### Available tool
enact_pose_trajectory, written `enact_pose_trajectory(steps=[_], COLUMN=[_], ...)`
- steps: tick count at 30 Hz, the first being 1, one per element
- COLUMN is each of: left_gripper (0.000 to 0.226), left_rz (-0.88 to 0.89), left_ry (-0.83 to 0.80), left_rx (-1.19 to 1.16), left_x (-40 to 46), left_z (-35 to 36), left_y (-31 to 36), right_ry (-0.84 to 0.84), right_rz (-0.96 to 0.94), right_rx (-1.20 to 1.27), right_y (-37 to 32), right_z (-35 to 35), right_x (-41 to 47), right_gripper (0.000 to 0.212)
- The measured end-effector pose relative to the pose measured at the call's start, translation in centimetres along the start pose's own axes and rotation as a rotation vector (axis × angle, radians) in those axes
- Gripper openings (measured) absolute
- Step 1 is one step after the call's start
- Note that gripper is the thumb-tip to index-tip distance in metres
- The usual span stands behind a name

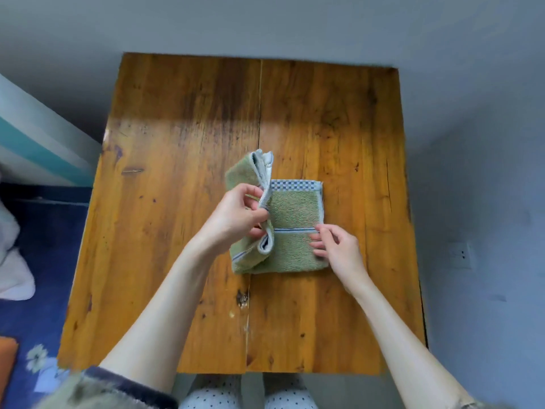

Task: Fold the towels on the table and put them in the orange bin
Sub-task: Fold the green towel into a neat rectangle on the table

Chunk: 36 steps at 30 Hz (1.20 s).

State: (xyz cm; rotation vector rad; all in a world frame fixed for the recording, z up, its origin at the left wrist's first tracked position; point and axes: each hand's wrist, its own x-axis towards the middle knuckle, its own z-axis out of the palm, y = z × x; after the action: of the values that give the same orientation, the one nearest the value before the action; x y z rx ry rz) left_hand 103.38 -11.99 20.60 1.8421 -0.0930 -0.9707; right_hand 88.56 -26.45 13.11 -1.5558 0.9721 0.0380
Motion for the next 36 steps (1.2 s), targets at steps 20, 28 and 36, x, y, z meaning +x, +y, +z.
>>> enact_pose_trajectory(steps=[20, 28, 36], left_gripper=[0.031, 0.037, 0.044], left_rz=[0.097, 0.439, 0.603], left_ry=[0.059, 0.269, 0.403], left_rx=[0.430, 0.341, 0.960], left_x=[3.0, 0.6, 1.9], left_z=[11.6, 9.0, 5.6], left_y=[-3.5, -5.6, -8.8], right_ry=[-0.093, -0.021, -0.039], right_rz=[0.130, 0.017, 0.005], right_rx=[0.208, -0.089, -0.217], right_y=[1.4, -0.3, -0.9], right_z=[-2.0, -1.0, -0.4], right_x=[1.5, 2.7, 3.4], right_gripper=[0.025, 0.032, 0.022])
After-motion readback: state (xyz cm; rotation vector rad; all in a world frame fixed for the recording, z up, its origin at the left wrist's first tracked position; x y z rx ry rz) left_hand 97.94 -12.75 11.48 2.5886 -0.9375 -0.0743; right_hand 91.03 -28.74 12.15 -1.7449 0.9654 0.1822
